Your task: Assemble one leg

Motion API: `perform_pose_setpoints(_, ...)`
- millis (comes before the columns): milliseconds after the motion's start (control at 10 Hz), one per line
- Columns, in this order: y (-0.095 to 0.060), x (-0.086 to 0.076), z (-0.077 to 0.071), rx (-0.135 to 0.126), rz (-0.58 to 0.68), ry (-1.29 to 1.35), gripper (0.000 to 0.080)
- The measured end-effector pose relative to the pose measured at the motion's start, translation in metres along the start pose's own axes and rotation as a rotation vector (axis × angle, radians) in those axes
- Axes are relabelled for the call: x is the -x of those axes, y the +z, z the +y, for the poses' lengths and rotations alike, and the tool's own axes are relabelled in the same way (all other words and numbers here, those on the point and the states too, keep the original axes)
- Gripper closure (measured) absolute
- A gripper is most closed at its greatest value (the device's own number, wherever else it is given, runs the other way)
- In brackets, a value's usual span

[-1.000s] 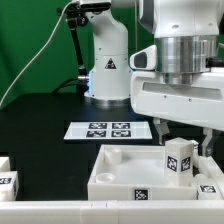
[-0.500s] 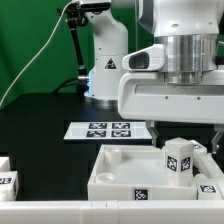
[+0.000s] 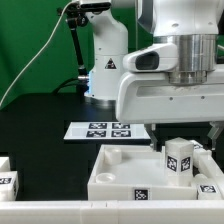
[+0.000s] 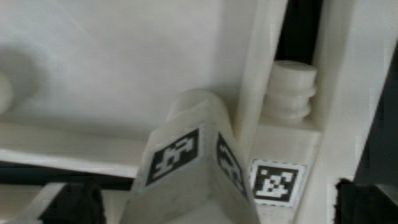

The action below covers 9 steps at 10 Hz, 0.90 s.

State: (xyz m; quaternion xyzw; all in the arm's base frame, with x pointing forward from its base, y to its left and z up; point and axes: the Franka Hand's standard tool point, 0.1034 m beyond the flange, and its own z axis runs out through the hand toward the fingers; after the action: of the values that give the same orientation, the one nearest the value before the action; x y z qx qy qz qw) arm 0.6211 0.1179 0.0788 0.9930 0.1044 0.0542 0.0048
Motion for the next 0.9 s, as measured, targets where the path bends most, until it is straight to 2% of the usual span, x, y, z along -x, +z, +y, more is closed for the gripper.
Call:
perform_pose_setpoints(400, 0.0001, 0.0002, 0.0065, 0.016, -0.004, -0.17, 0.0151)
perform_pose_setpoints(500, 0.0002, 0.0003, 0.0065, 0.016, -0.004, -0.165, 0.0286)
perform_pose_setpoints(600, 0.0002, 0.0004, 0.0066, 0.016, -0.004, -0.165, 0.0286)
perform_pose_setpoints(700, 0.0002, 0.0004, 0.0068, 0.016, -0.004, -0.165, 0.0436)
perform_pose_setpoints(800, 0.0002, 0.0004, 0.0067, 0.015, -0.004, -0.162, 0.0515)
perform_pose_setpoints(900, 0.0002, 0.0004, 0.0068, 0.015, -0.004, -0.148, 0.0515)
